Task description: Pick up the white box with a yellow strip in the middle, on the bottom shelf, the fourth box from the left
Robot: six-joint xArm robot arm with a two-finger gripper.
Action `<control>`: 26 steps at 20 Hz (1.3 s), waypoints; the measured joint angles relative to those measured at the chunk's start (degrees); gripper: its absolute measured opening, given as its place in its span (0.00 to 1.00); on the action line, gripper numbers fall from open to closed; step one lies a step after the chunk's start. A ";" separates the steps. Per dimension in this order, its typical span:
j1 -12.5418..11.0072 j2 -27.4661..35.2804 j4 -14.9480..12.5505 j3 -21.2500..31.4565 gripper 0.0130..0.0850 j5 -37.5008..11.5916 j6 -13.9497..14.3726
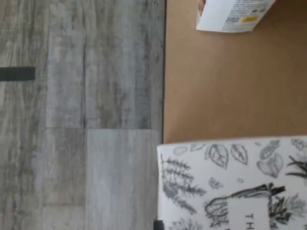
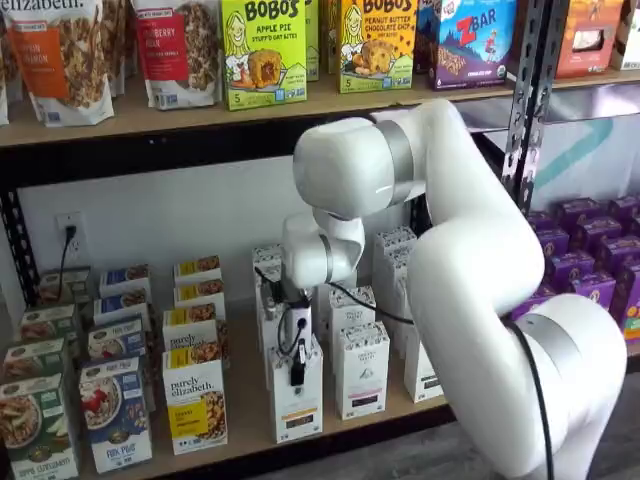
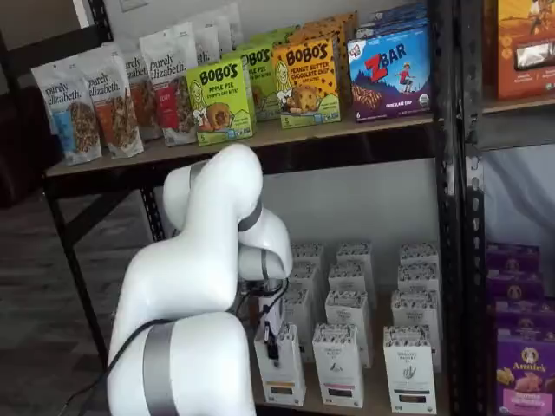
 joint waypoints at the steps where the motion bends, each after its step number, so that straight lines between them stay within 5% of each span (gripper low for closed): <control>1: 0.07 -0.48 -0.03 0.67 0.56 -0.02 0.07; 26: 3.04 -23.33 -1.62 32.38 0.56 -8.24 3.81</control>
